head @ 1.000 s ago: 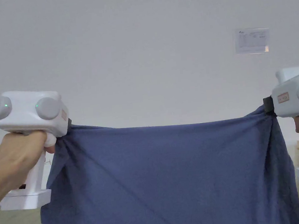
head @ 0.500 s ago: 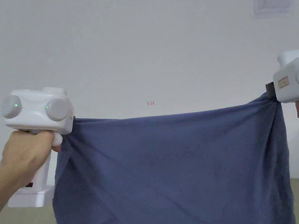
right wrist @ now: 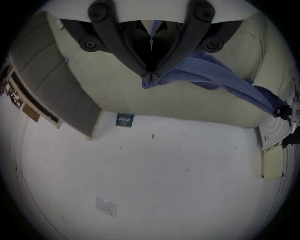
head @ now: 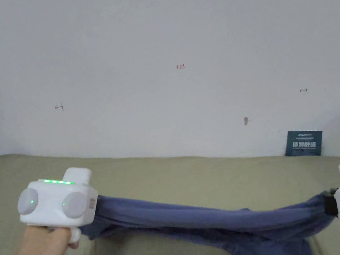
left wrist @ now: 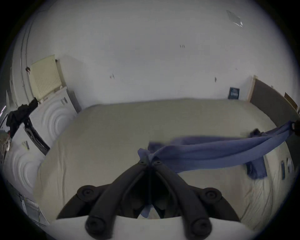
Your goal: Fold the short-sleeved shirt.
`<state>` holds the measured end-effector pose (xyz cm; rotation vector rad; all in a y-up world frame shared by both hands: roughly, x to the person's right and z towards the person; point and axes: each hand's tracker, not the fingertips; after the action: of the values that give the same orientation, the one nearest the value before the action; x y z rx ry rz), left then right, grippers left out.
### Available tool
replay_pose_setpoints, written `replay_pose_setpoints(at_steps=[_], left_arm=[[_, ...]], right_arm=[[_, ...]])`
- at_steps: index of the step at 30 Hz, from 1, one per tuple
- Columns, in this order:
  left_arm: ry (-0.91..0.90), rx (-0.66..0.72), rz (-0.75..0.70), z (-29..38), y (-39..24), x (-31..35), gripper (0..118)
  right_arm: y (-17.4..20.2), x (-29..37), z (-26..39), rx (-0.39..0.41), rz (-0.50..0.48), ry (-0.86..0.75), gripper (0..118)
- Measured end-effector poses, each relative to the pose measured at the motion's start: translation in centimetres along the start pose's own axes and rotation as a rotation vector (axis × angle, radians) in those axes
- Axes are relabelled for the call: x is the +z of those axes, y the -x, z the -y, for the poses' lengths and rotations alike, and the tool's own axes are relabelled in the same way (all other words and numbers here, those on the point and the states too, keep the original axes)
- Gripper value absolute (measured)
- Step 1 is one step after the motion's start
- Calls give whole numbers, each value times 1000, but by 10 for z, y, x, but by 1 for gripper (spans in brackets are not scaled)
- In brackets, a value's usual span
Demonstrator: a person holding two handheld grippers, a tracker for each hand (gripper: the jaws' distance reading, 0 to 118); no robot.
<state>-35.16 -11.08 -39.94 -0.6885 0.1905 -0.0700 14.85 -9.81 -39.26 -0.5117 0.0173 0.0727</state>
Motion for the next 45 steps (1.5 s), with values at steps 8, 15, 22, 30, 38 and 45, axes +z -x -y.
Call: replay_pose_setpoints(at_steps=[8, 15, 22, 30, 38, 45], left_arm=[[116, 30, 58, 161, 16, 88, 1], [161, 53, 93, 251, 40, 167, 1], [179, 34, 123, 291, 51, 205, 1], [186, 54, 139, 299, 49, 201, 15], [163, 132, 67, 300, 72, 219, 111], [156, 162, 72, 310, 85, 235, 0]], right_arm=[[-9, 109, 161, 45, -71, 172, 0], [-16, 203, 238, 47, -103, 190, 0], [-25, 235, 274, -5, -107, 217, 0], [-26, 227, 283, -64, -104, 239, 6], [-30, 233, 279, -114, -94, 241, 116], [-24, 240, 281, -126, -12, 190, 0]])
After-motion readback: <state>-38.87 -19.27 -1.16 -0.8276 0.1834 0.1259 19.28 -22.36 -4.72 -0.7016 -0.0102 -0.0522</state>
